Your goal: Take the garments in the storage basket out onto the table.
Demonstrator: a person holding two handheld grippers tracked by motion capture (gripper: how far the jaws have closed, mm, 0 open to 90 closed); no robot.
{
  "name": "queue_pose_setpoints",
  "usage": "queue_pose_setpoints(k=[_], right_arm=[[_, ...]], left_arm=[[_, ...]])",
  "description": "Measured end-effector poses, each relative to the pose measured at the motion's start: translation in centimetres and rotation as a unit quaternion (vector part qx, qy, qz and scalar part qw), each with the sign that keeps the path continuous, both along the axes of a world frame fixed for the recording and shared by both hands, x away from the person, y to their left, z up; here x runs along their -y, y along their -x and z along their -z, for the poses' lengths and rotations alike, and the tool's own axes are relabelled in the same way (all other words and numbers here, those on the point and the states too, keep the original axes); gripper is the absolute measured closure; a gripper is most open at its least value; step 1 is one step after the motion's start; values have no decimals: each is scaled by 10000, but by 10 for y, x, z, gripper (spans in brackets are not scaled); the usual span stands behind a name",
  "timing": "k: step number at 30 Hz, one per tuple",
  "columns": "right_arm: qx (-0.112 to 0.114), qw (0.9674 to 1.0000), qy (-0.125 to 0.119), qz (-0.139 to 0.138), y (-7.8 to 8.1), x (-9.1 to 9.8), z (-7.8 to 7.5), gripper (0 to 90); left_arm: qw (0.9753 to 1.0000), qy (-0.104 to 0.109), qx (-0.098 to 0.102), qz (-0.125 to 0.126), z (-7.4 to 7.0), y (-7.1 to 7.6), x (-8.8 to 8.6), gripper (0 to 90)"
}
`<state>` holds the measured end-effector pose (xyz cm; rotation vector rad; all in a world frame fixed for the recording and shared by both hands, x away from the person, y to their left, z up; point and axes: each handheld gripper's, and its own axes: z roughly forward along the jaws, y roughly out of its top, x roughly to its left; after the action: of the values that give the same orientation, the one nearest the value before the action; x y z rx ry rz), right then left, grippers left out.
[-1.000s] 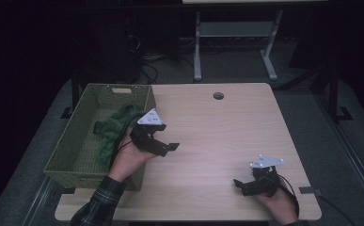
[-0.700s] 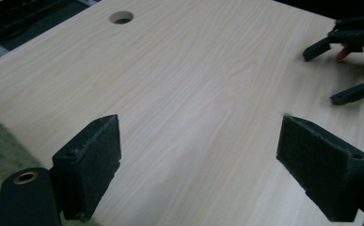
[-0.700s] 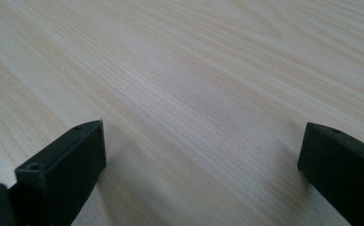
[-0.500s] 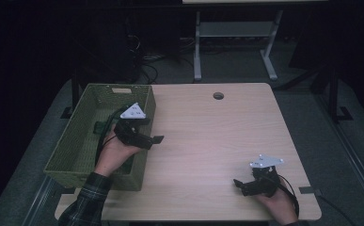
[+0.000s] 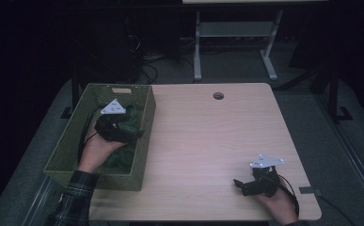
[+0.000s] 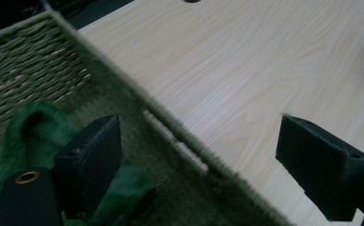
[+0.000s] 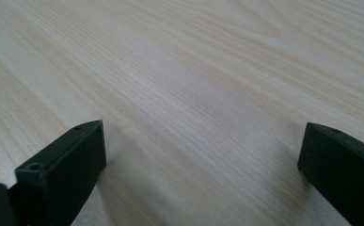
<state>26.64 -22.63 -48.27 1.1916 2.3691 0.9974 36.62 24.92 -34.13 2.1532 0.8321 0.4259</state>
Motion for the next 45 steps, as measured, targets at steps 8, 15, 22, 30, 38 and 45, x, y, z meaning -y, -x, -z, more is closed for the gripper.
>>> queue_pose_setpoints(k=[8,15,22,30,38,45], right_arm=[[-1,10000,0,0,0,0,0,10],[1,10000,1,-2,0,0,0,10],[0,10000,0,0,0,0,0,10],[0,10000,0,1,0,0,0,10],[1,10000,1,0,0,0,0,10],[0,10000,1,-1,0,0,0,10]], left_arm=[[9996,-52,-26,-278,4,-5,-22,159],[9985,-124,-80,-536,12,-13,-41,205],[9962,-385,-188,-757,23,-16,-55,223],[9909,-756,-510,-989,42,-22,-68,224],[9855,-1001,-859,-1066,57,-27,-68,230],[9767,-1240,-1205,-1271,67,-33,-69,302]])
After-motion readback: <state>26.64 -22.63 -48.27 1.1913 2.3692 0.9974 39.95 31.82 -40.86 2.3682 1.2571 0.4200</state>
